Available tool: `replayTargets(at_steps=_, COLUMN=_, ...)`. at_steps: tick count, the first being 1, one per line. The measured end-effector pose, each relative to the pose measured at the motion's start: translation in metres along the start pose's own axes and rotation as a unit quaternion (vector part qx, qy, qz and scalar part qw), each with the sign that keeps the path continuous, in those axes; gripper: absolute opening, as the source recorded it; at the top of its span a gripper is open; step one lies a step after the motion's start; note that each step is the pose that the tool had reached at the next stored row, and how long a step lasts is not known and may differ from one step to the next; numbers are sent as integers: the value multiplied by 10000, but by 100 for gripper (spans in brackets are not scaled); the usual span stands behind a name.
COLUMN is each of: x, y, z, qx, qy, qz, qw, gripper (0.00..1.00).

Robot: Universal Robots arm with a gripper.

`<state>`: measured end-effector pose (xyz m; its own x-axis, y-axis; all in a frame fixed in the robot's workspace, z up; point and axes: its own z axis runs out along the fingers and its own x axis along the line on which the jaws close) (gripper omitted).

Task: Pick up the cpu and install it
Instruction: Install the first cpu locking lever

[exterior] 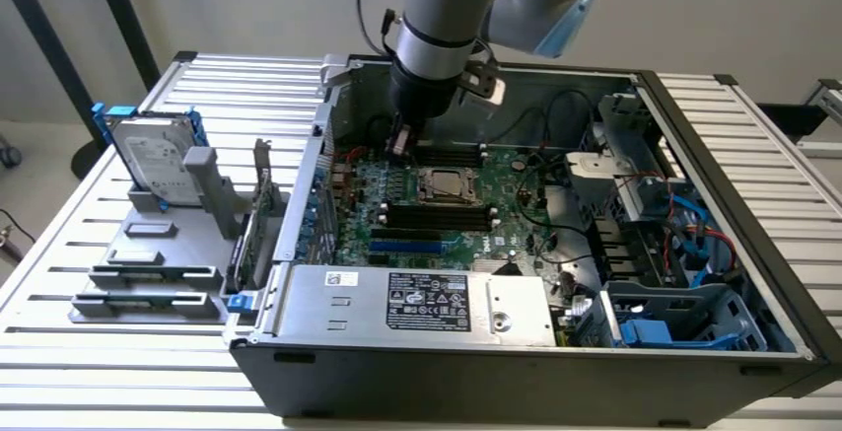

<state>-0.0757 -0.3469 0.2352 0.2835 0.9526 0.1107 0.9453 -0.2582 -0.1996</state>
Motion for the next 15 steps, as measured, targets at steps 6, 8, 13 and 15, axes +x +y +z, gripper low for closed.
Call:
replayTargets(at_steps=6, x=0, y=0, z=0, qx=-59, qy=107, qz=520, qw=9986, gripper=11)
replayTargets(at_steps=8, x=-1, y=-3, z=-1, qx=-66, qy=151, qz=638, qw=9978, gripper=11)
replayTargets(at_steps=13, x=-6, y=-32, z=-26, qx=-17, qy=333, qz=794, qw=9963, gripper=11)
replayTargets(at_steps=15, x=-12, y=-52, z=-37, qx=12, qy=410, qz=832, qw=9957, gripper=11)
